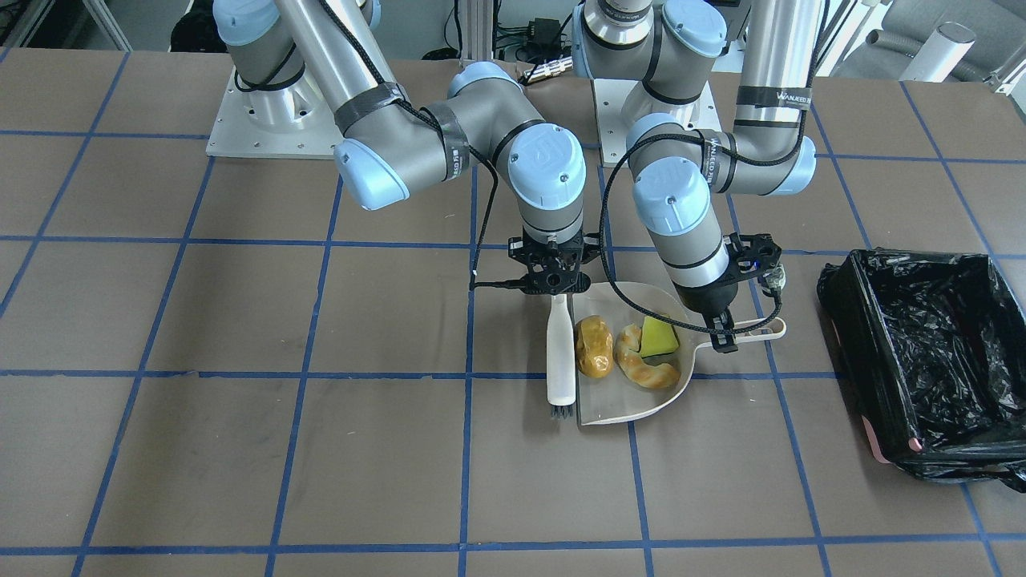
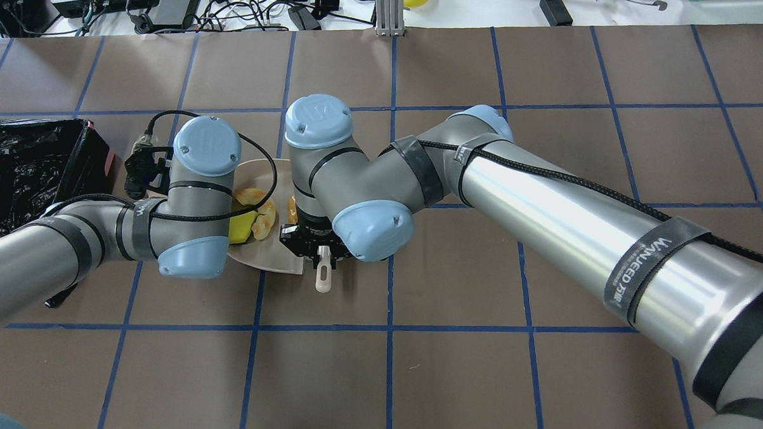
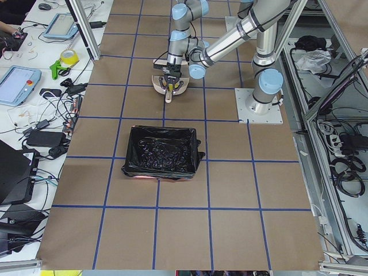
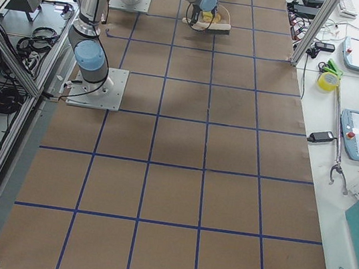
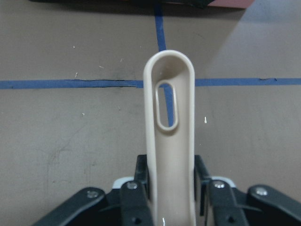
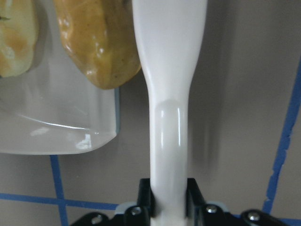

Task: Sweep and dump trash into bin
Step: 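Sweep the potato into the dustpan with the brush in the right gripper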

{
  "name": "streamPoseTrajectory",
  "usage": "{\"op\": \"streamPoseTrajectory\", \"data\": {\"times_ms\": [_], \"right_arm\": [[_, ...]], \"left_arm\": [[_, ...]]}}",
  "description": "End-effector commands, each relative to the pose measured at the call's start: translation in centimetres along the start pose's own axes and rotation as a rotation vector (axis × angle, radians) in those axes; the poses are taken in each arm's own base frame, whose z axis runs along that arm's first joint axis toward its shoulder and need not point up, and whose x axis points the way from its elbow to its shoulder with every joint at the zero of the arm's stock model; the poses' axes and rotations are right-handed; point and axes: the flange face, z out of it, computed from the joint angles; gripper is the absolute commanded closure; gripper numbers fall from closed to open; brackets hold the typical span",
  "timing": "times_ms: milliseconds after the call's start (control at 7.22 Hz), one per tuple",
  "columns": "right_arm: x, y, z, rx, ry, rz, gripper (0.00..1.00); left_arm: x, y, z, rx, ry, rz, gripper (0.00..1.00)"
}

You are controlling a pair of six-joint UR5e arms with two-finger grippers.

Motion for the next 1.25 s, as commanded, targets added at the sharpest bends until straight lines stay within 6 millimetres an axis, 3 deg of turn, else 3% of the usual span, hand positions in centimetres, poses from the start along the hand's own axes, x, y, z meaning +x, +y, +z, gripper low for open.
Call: {"op": "streamPoseTrajectory", "data": {"times_ms": [0, 416, 693, 1108], "right_arm": [[1.7, -0.1, 0.0, 0.009, 0.106, -0.025, 1.00], [1.5, 0.7, 1.4, -0.019, 0.105, 0.078, 1.00], [-0.5, 0.8, 1.3, -0.022, -0.063, 0.070, 1.00], [-2.0, 0.5, 1.4, -0.023, -0.193, 0.050, 1.00]], "left_arm": [[0.0, 0.0, -0.1, -0.002, 0.002, 0.000, 1.00], [0.3, 0.3, 0.7, 0.006, -0.017, 0.000, 1.00], [0.3, 0.5, 1.0, -0.003, -0.040, 0.025, 1.00], [0.6, 0.4, 0.8, -0.007, -0.046, 0.028, 1.00]]}}
